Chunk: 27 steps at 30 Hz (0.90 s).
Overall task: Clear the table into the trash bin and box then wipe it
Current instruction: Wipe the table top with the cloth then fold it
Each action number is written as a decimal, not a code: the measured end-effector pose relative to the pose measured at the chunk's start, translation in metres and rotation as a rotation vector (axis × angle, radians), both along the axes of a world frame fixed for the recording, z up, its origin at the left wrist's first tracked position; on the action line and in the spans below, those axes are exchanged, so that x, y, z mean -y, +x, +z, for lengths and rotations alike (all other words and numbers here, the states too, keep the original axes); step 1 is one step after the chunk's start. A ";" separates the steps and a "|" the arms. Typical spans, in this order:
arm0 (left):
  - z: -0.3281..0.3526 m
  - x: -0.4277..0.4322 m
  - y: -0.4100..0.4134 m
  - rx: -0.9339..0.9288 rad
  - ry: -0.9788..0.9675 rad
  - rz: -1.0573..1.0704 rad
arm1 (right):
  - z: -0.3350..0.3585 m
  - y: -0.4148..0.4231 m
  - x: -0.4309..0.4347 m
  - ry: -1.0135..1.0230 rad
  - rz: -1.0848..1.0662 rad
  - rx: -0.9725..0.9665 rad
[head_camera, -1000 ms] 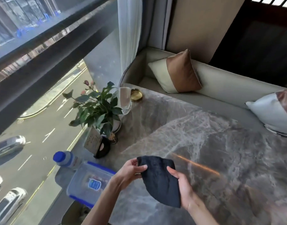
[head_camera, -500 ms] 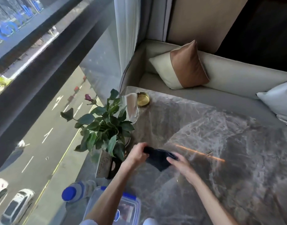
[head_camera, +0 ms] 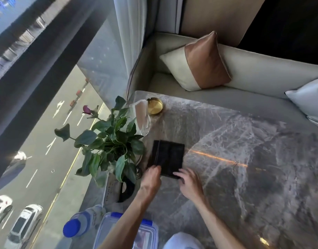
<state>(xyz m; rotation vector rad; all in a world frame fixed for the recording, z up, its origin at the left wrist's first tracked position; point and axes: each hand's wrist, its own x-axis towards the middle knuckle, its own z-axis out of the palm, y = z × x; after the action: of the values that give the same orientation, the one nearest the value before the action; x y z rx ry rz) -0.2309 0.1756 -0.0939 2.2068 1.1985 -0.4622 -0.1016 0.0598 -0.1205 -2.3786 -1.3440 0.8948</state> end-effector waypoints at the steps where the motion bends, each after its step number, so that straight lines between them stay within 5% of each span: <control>1: -0.003 0.004 -0.001 0.027 -0.009 0.055 | -0.002 0.000 0.003 0.028 -0.077 -0.003; 5: -0.009 0.004 0.002 0.149 0.027 0.346 | 0.007 0.011 -0.020 0.080 -0.377 0.008; 12: -0.019 -0.008 0.017 0.015 -0.103 0.513 | 0.012 0.016 -0.132 -0.141 -0.344 0.016; 20: -0.034 -0.004 0.006 -0.031 -0.180 0.525 | -0.014 -0.019 -0.181 -0.337 -0.162 0.163; 27: -0.032 -0.007 0.009 -0.013 -0.186 0.510 | -0.015 -0.016 -0.179 -0.305 -0.370 0.065</control>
<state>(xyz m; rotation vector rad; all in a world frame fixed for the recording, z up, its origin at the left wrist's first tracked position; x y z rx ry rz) -0.2219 0.1823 -0.1261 1.6625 1.5895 -0.3562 -0.1176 0.2389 -0.1356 -2.7795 -0.7854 0.9729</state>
